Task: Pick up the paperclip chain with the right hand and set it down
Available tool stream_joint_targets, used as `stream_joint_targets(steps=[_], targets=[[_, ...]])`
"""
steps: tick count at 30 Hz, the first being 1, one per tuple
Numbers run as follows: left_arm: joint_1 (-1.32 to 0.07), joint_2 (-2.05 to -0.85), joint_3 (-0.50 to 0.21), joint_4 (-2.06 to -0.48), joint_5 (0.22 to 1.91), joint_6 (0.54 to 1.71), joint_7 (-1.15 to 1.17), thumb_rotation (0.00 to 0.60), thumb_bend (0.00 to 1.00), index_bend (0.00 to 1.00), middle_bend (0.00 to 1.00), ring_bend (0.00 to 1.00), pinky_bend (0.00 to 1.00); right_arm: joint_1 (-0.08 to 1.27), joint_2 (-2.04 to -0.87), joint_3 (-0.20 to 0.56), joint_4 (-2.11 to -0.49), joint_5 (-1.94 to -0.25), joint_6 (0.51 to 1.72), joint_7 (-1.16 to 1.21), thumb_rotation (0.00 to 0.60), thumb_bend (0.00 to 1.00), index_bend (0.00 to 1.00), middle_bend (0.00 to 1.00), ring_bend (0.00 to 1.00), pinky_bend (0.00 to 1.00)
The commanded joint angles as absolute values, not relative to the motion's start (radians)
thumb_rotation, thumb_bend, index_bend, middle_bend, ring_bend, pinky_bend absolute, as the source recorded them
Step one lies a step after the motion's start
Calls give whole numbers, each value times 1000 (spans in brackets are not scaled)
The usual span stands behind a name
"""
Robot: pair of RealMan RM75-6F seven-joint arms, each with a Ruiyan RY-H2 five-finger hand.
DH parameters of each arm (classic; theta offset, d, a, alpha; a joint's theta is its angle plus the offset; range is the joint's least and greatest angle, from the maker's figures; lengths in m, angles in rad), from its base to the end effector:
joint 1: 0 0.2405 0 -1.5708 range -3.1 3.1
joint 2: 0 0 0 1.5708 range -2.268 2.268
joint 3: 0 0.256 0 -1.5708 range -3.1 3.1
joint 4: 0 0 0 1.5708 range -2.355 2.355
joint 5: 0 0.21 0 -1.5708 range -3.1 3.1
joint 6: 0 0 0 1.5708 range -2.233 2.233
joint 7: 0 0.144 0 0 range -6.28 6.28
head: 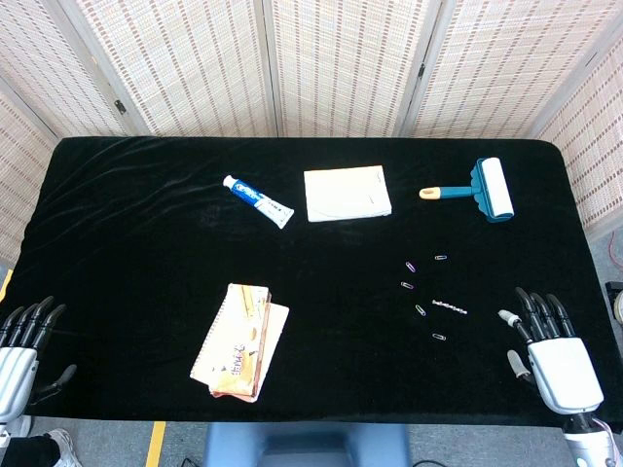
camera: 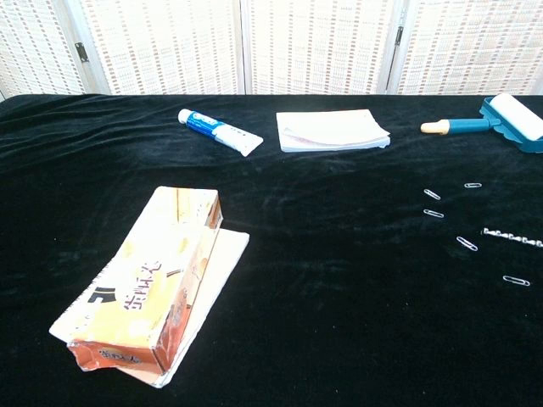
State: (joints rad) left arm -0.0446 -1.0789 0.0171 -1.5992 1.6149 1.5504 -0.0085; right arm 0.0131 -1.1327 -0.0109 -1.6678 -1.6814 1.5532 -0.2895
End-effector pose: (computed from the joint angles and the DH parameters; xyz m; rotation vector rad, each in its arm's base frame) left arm -0.3098 0.1541 0.1660 -1.4733 -0.8528 -0.9003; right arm -0.2867 -0.1446 0.1421 1.5498 -0.6882 0.7976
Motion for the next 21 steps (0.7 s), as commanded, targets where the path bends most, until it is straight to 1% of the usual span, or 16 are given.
stream_joint_targets(steps=[1, 12, 15, 17, 19, 21], targets=[[-45, -1078, 18, -1599, 1616, 1550, -10, 600, 315, 3, 5, 12, 0, 14, -1133, -11, -1668, -1681, 1552, -290, 600, 396, 230, 0, 0, 0], [-44, -1079, 17, -1599, 1614, 1550, -10, 600, 314, 4, 5, 12, 0, 25, -1135, 6, -1669, -1645, 1530, -286, 600, 397, 230, 0, 0, 0], [-50, -1072, 20, -1602, 1625, 1545, -20, 600, 315, 4, 5, 12, 0, 42, -1154, 36, -1654, -1594, 1505, -285, 600, 397, 230, 0, 0, 0], [-53, -1067, 19, -1601, 1620, 1538, -30, 600, 315, 4, 5, 12, 0, 66, -1189, 71, -1621, -1550, 1483, -283, 600, 397, 235, 0, 0, 0], [-56, -1061, 18, -1600, 1614, 1531, -45, 600, 314, 4, 5, 12, 0, 90, -1229, 95, -1573, -1524, 1459, -260, 600, 397, 264, 0, 0, 0], [-62, -1053, 15, -1596, 1610, 1526, -66, 600, 315, 4, 5, 12, 0, 118, -1275, 115, -1513, -1491, 1423, -220, 600, 397, 314, 0, 0, 0]])
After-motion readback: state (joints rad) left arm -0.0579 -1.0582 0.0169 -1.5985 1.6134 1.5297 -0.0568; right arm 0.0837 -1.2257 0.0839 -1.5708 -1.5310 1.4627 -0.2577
